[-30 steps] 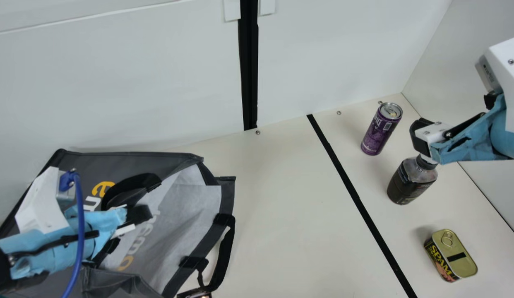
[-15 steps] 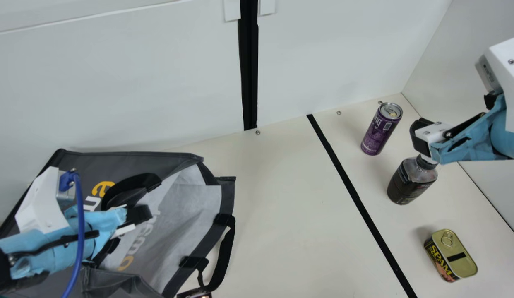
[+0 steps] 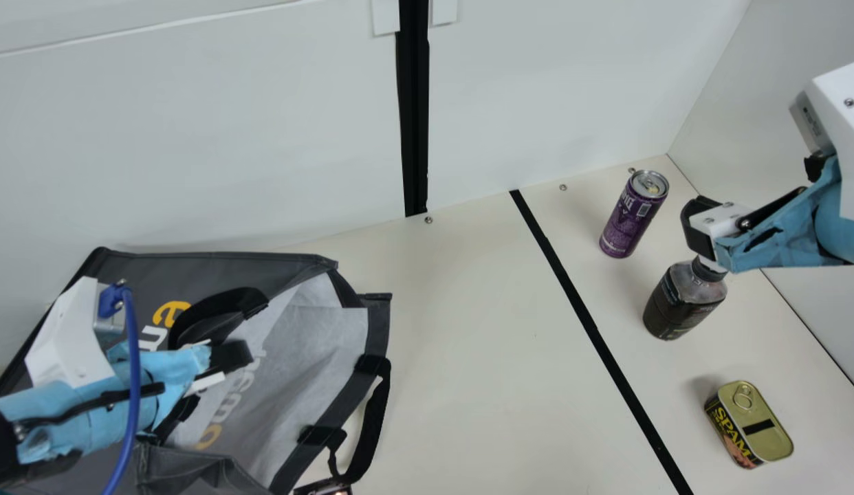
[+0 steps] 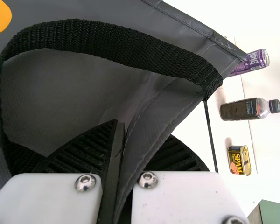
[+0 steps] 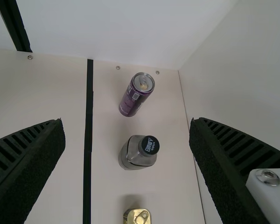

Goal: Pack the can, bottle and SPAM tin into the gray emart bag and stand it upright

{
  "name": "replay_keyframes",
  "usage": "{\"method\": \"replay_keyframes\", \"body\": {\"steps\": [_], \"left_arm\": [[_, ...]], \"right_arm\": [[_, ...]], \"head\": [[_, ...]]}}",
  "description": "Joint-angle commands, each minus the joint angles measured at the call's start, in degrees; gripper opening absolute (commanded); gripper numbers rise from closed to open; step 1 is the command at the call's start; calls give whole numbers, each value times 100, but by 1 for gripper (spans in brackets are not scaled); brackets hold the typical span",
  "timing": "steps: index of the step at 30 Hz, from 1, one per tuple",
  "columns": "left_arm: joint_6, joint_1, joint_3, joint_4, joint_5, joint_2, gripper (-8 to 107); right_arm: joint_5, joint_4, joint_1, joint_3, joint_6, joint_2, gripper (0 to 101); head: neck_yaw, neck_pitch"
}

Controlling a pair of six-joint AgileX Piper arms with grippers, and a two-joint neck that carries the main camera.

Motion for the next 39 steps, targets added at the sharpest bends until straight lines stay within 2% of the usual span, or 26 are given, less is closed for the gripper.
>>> {"method": "replay_keyframes", "body": {"steps": [1,9,16,39], "left_arm": [[0,0,0,0,0,0,-8],[0,0,0,0,0,0,-8],[0,0,0,0,0,0,-8],[0,0,0,0,0,0,-8]], "right_arm": [[0,0,0,0,0,0,95],[0,0,0,0,0,0,95],[-79,-224,242,56,219,-5,95],[-170,-359,269,-506,120,954,95]], "head": [[-14,-130],[-14,-130],[-14,-130],[-14,-130]]}}
